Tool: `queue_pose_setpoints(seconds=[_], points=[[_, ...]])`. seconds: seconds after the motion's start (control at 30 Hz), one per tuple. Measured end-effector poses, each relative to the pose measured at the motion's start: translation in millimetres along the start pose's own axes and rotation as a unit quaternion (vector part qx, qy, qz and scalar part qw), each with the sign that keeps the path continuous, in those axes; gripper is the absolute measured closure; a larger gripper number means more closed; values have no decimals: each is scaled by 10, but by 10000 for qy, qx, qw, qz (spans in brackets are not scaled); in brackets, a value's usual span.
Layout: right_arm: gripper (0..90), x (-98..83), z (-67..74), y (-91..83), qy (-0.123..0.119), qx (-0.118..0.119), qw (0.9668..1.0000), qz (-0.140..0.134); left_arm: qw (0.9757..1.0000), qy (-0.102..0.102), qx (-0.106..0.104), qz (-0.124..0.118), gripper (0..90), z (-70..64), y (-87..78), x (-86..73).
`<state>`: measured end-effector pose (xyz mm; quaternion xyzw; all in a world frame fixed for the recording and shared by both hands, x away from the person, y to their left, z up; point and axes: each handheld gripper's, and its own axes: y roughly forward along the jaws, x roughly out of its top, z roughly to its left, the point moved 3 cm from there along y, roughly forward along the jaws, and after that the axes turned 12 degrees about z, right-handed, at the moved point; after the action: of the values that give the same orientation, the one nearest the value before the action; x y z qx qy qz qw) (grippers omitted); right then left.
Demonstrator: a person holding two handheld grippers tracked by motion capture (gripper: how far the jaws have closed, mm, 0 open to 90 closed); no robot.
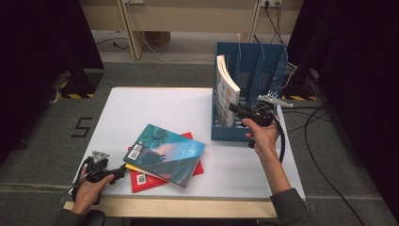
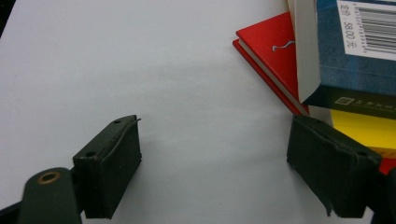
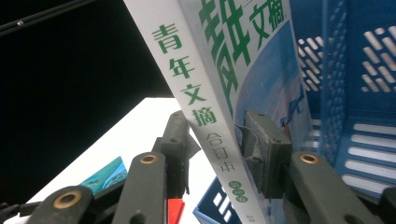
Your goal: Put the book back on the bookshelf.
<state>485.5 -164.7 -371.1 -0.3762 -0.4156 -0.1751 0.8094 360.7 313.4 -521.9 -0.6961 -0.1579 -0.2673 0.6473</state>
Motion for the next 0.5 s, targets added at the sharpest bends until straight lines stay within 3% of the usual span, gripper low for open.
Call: queue_pose_setpoints(seconds=[0.13,0.33,0.5], points=[[650,73,122,190,-294,-151,9994,113,10000,-4,6,-10,162,0,2,0],[654,274,224,510,-500,-402,9976,265,10000,2,-10,-16,162,1,2,0],[635,349,225,596,-544,-550,9964,354,10000,6,-27,-20,163,2,1,-1]])
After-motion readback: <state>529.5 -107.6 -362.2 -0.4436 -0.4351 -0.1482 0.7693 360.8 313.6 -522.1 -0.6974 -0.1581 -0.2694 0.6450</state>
